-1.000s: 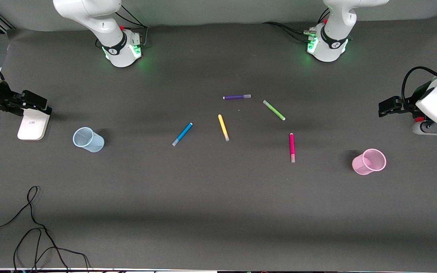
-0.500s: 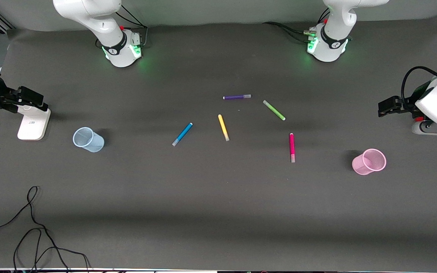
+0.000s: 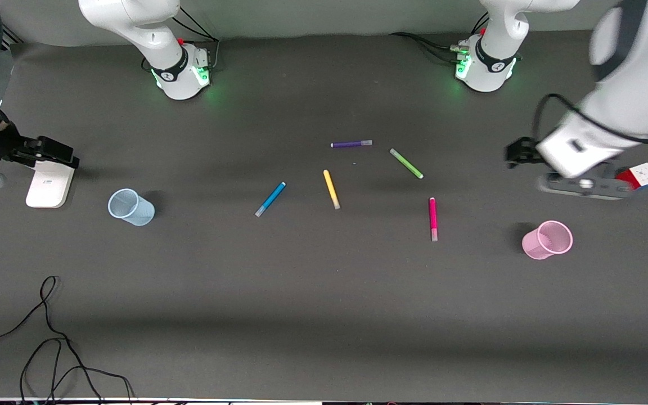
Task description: Place pink and blue markers in matching cups
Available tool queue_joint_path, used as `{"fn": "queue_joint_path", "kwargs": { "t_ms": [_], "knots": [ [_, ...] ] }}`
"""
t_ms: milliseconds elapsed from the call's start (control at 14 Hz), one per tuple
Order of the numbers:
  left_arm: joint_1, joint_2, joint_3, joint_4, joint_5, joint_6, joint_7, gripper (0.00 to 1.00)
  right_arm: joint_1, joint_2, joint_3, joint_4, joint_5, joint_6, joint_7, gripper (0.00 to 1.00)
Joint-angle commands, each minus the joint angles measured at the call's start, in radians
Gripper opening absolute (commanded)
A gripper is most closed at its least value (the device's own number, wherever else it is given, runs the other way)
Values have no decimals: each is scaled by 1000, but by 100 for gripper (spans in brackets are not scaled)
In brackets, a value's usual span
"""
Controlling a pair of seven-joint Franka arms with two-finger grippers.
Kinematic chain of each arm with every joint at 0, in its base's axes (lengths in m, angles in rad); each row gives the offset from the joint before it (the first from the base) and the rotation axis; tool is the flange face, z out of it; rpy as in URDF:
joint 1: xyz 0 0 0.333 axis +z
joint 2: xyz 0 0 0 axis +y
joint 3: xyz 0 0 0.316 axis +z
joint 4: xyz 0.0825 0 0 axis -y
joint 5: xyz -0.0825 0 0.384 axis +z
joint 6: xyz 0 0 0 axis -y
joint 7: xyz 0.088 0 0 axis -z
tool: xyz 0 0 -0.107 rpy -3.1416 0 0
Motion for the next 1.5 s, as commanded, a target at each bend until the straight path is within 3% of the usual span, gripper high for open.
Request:
{"fn": "queue_joint_path", "kwargs": {
  "t_ms": [0, 357, 786, 1143, 1429],
  "knots": [
    [-56, -56, -24, -103, 0, 59, -69, 100, 35, 122, 0, 135, 85, -60, 189, 100],
    [-56, -72, -28, -281, -22, 239, -79, 100, 47, 275, 24, 226, 256, -59, 553, 100],
    [-64, 9, -38, -516, -20, 620, -96, 100, 193, 458, 27, 217, 279, 33, 788, 100],
    [-115, 181, -39, -541, -8, 799, -143, 100, 282, 585, 27, 198, 282, 127, 877, 100],
    [-116, 316, -39, -539, 12, 931, -140, 100, 342, 593, 27, 61, 282, 308, 919, 100]
  ]
}}
